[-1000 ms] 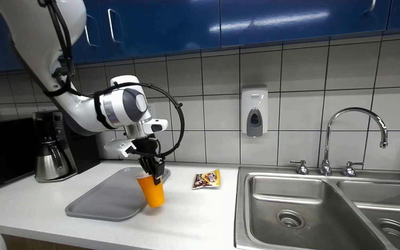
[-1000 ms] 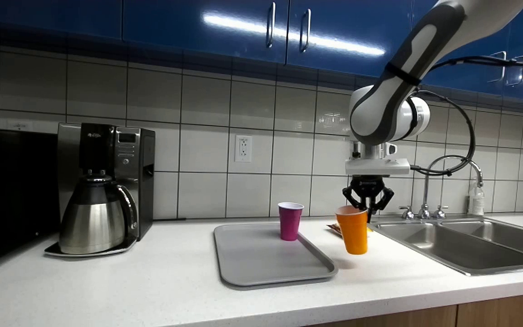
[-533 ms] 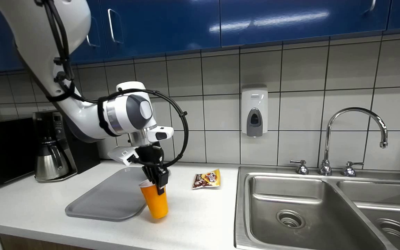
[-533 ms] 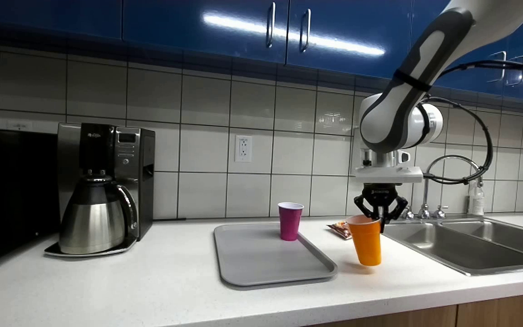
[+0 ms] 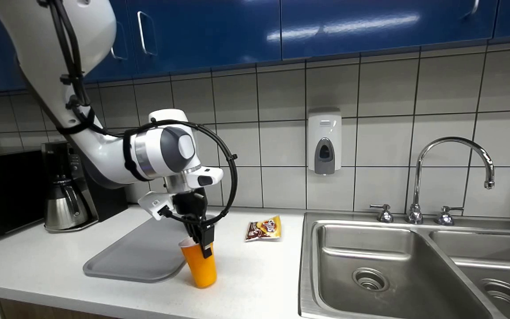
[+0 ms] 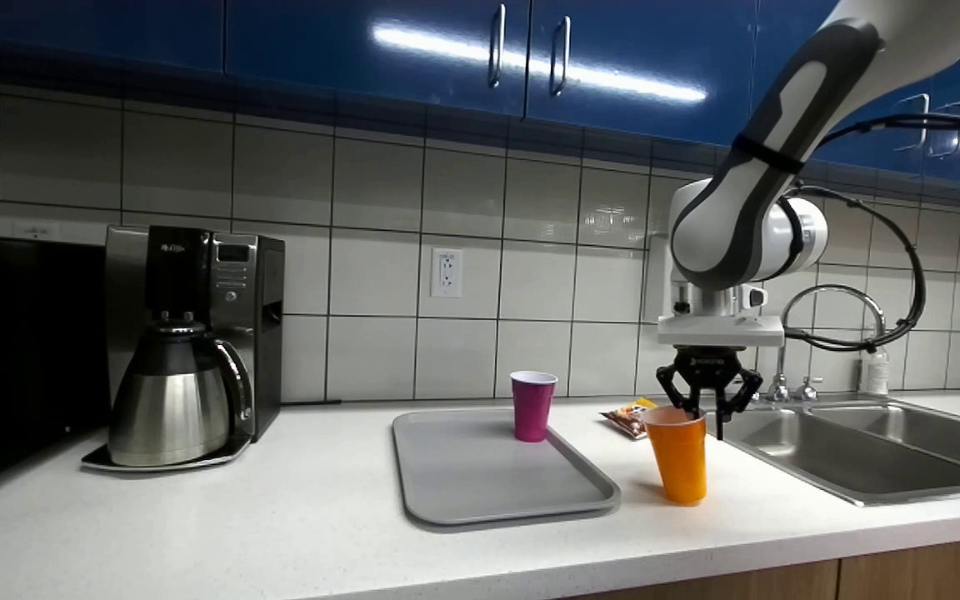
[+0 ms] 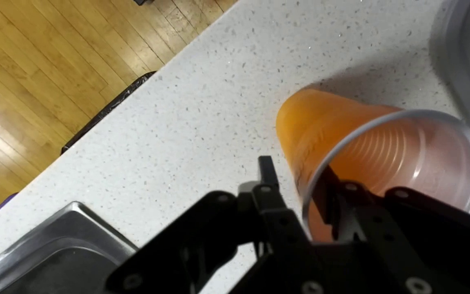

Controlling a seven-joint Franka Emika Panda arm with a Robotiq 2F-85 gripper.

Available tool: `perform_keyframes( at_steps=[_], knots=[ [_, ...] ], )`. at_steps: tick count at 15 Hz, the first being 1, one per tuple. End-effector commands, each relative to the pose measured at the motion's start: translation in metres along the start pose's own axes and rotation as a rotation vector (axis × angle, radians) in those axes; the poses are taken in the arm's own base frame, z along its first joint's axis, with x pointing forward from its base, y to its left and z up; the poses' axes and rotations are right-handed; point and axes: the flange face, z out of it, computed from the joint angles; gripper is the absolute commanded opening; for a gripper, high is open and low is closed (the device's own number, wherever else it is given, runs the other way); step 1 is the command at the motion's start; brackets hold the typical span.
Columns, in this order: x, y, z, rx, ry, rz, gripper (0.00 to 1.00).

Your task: Remove the cups from the grey tray.

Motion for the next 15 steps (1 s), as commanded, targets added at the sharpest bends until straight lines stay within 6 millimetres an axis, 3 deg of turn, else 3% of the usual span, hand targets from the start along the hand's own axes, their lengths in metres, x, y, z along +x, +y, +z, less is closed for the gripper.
perform_keyframes(
  at_steps=[1,6,15],
  knots=[
    [-0.006,0.01,-0.012,0.01,0.032,0.045,0.59],
    [-0.004,0.013,-0.033,0.022,0.068,0.076,0.98],
    [0.007,0.011,-0.076,0.051,0.154,0.068,1.0]
  ],
)
